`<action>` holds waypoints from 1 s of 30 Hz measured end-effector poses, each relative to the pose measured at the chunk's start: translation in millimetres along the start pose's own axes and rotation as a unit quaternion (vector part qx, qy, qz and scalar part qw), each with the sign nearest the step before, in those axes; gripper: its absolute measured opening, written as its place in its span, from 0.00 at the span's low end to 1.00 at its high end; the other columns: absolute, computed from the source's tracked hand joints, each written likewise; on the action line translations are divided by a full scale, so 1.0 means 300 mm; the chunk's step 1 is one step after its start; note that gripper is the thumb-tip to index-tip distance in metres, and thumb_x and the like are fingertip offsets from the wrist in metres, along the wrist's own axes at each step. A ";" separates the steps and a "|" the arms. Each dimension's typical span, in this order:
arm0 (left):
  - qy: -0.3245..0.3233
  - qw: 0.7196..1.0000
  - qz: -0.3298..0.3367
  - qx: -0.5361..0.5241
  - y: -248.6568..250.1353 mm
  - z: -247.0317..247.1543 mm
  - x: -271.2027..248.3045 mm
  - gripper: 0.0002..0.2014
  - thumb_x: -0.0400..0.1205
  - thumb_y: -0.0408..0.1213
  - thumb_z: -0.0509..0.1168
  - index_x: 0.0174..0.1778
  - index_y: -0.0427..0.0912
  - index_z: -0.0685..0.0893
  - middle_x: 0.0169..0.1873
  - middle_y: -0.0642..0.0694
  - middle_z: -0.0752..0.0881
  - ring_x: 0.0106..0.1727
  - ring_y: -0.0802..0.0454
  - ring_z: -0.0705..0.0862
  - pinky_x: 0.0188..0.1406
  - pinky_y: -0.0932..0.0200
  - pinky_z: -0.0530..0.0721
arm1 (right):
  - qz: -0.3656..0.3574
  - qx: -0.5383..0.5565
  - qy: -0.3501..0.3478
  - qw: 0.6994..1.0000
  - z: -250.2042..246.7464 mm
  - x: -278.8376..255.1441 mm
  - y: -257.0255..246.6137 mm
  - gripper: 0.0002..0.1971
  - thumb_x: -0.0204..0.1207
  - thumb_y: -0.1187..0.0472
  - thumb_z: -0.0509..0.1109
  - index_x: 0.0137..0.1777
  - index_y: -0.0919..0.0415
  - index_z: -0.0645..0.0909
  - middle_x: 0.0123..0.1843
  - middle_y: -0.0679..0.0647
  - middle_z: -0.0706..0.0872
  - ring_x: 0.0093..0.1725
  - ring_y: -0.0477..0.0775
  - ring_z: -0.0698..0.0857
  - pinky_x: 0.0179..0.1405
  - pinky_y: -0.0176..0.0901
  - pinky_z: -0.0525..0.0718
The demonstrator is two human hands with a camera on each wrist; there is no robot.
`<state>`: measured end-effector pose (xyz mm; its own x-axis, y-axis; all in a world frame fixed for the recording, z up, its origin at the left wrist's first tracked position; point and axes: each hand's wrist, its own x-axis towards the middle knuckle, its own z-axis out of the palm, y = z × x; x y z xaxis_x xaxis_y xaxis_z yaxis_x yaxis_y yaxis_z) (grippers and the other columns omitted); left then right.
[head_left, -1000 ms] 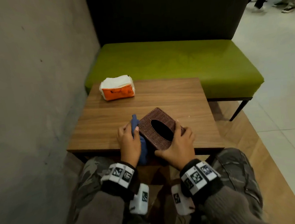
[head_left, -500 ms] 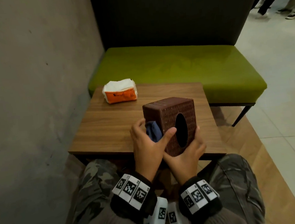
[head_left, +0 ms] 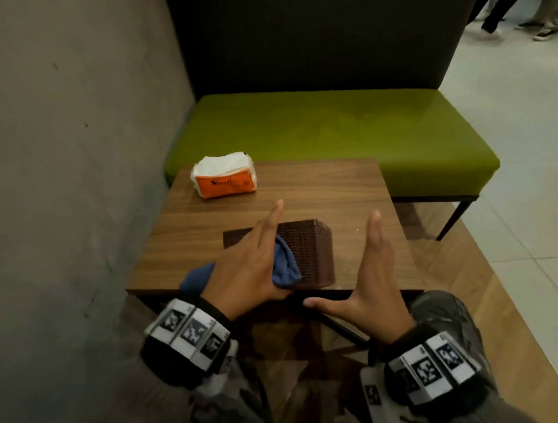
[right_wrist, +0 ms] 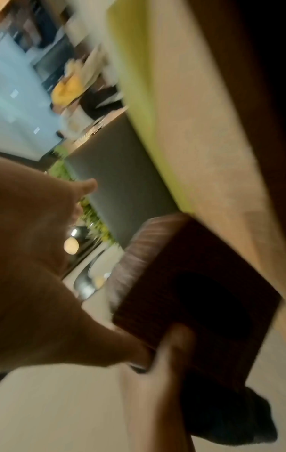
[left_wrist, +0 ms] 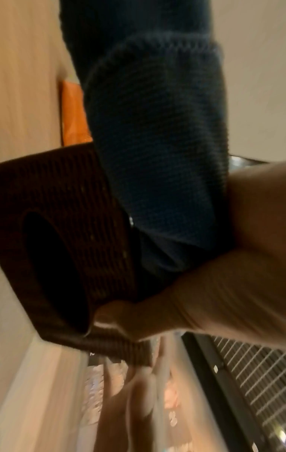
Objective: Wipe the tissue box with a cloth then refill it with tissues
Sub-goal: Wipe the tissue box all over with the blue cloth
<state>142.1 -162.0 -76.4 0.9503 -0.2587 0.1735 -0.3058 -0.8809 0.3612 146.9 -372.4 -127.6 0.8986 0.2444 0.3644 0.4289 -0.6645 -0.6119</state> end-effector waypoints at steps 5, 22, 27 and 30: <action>-0.033 0.992 0.115 0.042 -0.020 -0.033 0.011 0.62 0.62 0.46 0.82 0.80 0.55 0.42 0.64 0.43 0.77 0.55 0.47 0.82 0.37 0.53 0.84 | -0.057 -0.013 -0.089 0.994 0.001 0.044 -0.008 0.65 0.54 0.34 0.77 0.84 0.51 0.39 0.86 0.52 0.49 0.86 0.54 0.47 0.80 0.76 0.55; 0.204 0.968 0.111 -0.092 0.235 0.028 0.028 0.17 0.78 0.48 0.69 0.60 0.47 0.82 0.60 0.46 0.80 0.58 0.50 0.75 0.58 0.52 0.76 | -0.020 -0.008 0.032 0.999 0.061 -0.007 -0.064 0.41 0.64 0.47 0.76 0.74 0.64 0.68 0.67 0.59 0.77 0.66 0.56 0.74 0.71 0.42 0.70; 0.213 0.961 0.174 0.041 0.132 0.115 -0.037 0.21 0.82 0.47 0.62 0.71 0.51 0.77 0.72 0.45 0.77 0.61 0.45 0.76 0.61 0.47 0.73 | -0.023 -0.013 0.061 0.998 0.023 -0.039 -0.064 0.41 0.66 0.39 0.73 0.74 0.62 0.68 0.65 0.54 0.74 0.64 0.42 0.69 0.70 0.28 0.65; 0.254 0.966 0.007 -0.046 0.032 0.121 -0.023 0.20 0.84 0.47 0.57 0.71 0.46 0.77 0.71 0.43 0.77 0.62 0.44 0.76 0.62 0.51 0.74 | 0.005 0.043 0.093 0.995 0.021 -0.061 -0.060 0.48 0.52 0.37 0.76 0.70 0.60 0.66 0.61 0.46 0.70 0.61 0.37 0.67 0.61 0.16 0.64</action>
<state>134.7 -183.2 -107.2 0.8019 -0.0217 0.5971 -0.3443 -0.8335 0.4321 123.4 -360.4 -127.6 0.8733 0.0990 0.4770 0.4343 -0.6020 -0.6701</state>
